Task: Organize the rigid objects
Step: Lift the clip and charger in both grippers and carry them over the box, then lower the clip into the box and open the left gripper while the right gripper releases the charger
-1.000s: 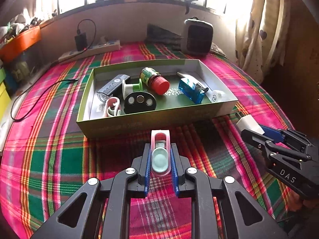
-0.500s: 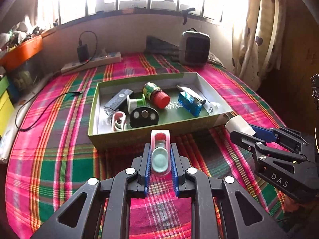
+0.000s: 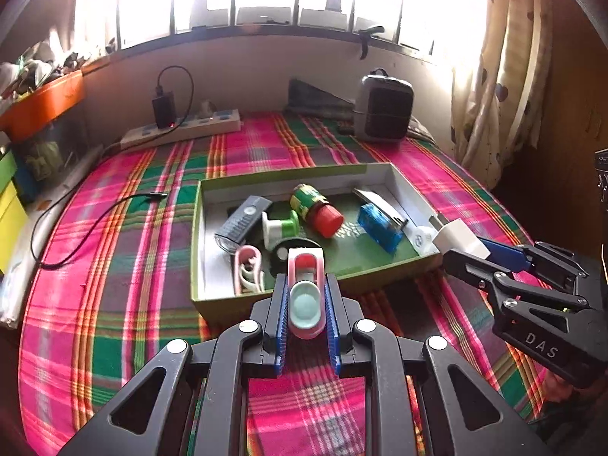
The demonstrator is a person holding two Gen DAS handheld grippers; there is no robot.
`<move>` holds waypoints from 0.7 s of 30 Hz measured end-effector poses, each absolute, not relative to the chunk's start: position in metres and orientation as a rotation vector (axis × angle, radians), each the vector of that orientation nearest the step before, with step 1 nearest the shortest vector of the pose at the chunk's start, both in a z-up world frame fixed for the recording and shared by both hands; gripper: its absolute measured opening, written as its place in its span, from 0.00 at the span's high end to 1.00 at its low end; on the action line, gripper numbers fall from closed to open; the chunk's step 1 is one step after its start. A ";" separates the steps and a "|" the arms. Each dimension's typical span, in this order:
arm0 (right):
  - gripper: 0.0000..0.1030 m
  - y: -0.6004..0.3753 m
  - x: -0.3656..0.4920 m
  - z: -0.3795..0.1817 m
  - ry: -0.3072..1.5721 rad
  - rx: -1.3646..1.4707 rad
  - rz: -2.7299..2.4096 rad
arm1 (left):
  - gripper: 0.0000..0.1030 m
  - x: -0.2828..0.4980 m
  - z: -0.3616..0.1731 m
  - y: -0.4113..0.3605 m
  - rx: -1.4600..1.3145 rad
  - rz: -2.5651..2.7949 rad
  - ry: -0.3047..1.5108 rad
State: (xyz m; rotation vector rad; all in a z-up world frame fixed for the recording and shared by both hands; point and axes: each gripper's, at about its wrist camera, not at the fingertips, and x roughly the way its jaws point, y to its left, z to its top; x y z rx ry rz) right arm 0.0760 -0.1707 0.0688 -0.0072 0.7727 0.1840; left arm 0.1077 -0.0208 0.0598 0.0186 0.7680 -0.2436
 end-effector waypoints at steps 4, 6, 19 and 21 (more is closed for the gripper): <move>0.66 -0.169 0.085 0.071 0.774 -0.004 0.199 | 0.83 0.116 0.062 -0.014 0.001 -0.235 0.766; 0.66 -0.168 0.092 0.071 0.779 -0.001 0.205 | 0.83 0.121 0.062 -0.010 -0.010 -0.229 0.766; 0.66 -0.155 0.127 0.064 0.834 -0.004 0.256 | 0.83 0.152 0.055 0.007 -0.032 -0.187 0.797; 0.66 -0.152 0.132 0.061 0.849 -0.007 0.270 | 0.83 0.159 0.053 0.009 -0.034 -0.181 0.807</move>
